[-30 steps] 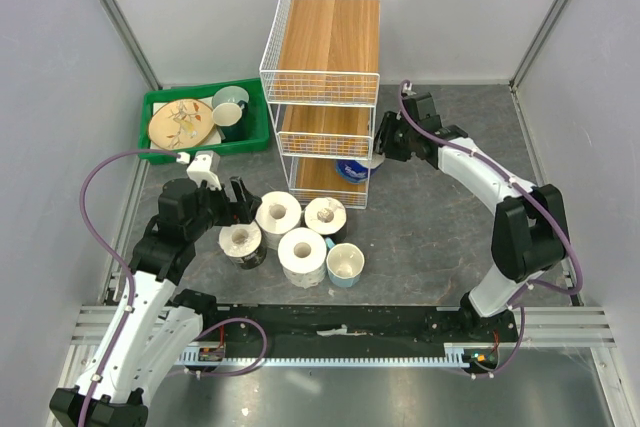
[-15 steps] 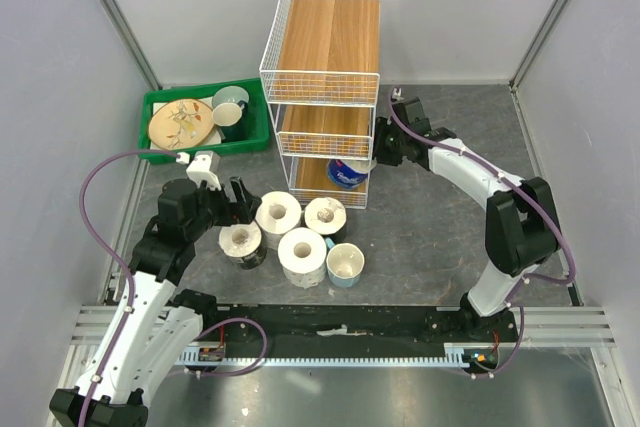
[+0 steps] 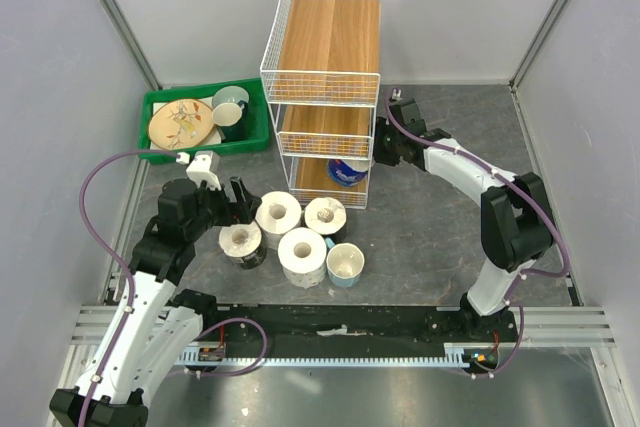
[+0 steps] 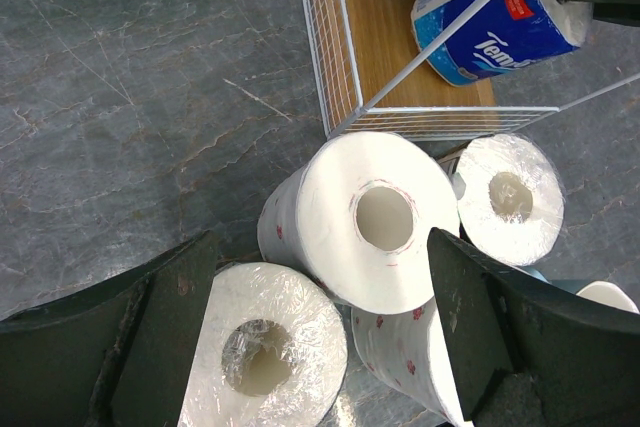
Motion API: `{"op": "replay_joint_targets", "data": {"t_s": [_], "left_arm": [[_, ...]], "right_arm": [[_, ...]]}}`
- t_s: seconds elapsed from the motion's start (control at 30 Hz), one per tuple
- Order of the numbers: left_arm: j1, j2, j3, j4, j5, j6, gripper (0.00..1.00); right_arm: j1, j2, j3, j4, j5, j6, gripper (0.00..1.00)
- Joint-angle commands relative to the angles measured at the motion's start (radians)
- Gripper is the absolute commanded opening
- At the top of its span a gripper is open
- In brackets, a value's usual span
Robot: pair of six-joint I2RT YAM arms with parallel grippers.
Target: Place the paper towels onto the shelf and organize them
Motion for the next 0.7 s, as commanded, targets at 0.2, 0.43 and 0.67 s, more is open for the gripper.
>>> {"op": "replay_joint_targets", "data": {"t_s": [0.2,0.43,0.67], "left_arm": [[-0.007,-0.001,0.001,0.018,0.015,0.003,0.93],[-0.007,0.002,0.002,0.018,0.019,0.003,0.93],[-0.007,0.004,0.001,0.021,0.019,0.003,0.93]], "right_arm": [[0.01,0.024,0.021,0.091,-0.014,0.042,0.46],[0.01,0.02,0.004,0.096,-0.032,0.048,0.54],[0.012,0.012,-0.008,0.107,-0.04,0.06,0.63]]}}
